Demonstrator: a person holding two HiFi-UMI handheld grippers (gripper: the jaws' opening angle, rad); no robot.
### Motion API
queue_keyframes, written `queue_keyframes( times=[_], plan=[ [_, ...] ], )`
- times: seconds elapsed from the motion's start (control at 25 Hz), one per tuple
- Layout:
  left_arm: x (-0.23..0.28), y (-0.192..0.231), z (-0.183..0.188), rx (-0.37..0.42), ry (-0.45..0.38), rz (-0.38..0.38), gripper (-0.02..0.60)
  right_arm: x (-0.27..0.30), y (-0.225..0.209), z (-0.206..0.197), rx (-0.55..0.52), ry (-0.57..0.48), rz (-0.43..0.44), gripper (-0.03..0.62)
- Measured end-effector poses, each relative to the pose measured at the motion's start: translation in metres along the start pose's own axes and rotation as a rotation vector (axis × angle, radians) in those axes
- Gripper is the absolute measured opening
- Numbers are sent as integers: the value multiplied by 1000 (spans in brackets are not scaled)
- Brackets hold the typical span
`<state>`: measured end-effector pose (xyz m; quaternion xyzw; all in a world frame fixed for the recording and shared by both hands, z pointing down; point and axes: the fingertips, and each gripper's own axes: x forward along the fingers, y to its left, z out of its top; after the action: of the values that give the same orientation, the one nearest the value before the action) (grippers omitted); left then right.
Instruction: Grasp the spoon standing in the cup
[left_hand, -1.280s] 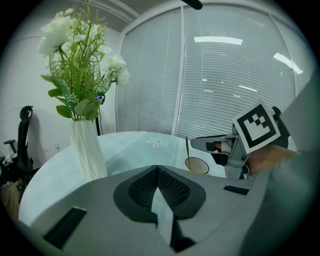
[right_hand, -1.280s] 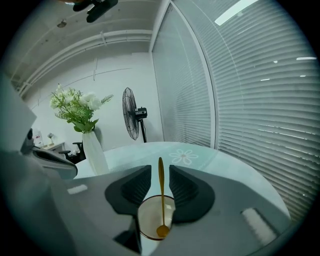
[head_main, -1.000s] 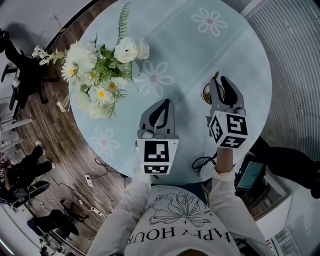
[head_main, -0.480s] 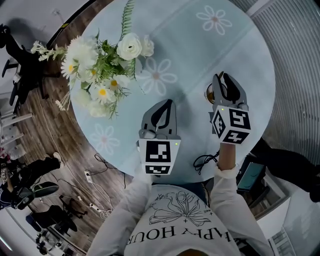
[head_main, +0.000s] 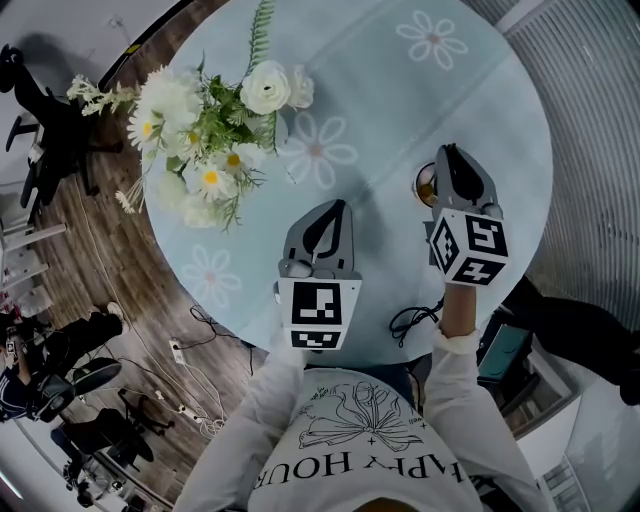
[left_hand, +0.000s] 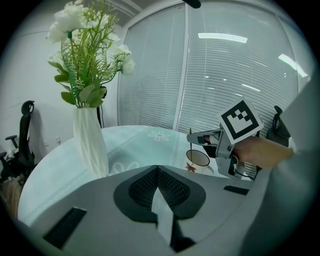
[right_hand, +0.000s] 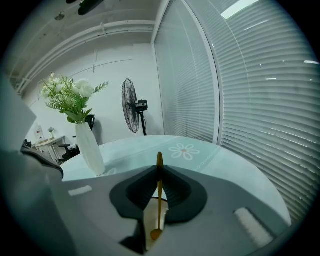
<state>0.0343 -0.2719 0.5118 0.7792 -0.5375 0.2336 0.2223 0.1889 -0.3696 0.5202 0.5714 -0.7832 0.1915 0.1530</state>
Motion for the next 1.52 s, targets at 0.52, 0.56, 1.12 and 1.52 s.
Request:
queue_keyframes(
  times=[0.52, 0.56, 1.12, 1.52],
  plan=[
    [-13, -7, 12, 4, -37, -8, 6, -31, -11, 14, 67, -64, -46, 35],
    [-14, -8, 13, 6, -40, -9, 6, -34, -11, 16, 70, -70, -52, 35],
    [-50, -14, 34, 43, -125, -19, 6, -83, 5, 52, 80, -202, -76, 37],
    [-86, -7, 57, 55, -213, -25, 6, -125, 33, 83, 40, -281, -90, 35]
  ],
)
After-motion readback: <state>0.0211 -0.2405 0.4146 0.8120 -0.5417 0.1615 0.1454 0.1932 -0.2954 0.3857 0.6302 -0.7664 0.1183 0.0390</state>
